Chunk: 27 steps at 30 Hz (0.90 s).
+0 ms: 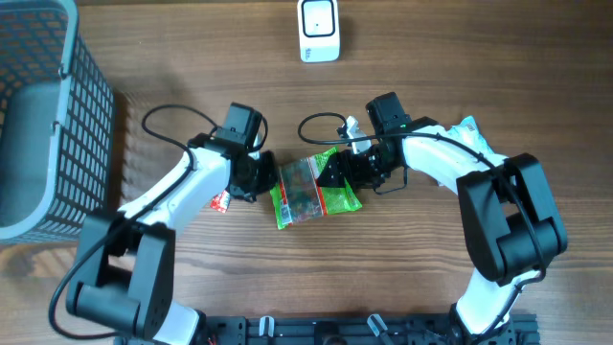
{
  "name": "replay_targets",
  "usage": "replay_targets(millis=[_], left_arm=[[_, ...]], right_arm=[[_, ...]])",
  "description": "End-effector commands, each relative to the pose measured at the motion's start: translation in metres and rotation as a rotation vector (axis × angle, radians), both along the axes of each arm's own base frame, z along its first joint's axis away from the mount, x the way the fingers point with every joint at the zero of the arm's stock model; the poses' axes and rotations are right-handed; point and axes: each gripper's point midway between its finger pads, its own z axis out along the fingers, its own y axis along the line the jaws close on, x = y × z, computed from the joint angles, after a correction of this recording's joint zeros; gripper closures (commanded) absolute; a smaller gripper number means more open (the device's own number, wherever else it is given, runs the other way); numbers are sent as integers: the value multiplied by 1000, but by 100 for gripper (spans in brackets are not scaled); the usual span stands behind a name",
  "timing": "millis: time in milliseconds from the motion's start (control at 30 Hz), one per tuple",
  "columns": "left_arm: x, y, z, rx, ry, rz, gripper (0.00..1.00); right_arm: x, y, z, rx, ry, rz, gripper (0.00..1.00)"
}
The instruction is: Scan the item barcode
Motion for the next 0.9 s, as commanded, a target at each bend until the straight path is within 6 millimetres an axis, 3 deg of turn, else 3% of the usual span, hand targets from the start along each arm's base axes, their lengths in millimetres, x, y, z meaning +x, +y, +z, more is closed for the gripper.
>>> replay_targets(millis=[0, 233, 467, 867], left_arm=[[11, -4, 15, -21, -47, -5, 96], [2, -19, -12, -8, 11, -51, 96], [-10, -14, -48, 34, 116, -55, 96], [-13, -9, -56, 60, 135, -52, 96]], right_arm=[[-4, -4, -9, -33, 8, -3, 27], [-3, -3, -8, -31, 4, -2, 26], [-3, -3, -8, -31, 2, -3, 26], [-11, -1, -9, -43, 46, -11, 29]])
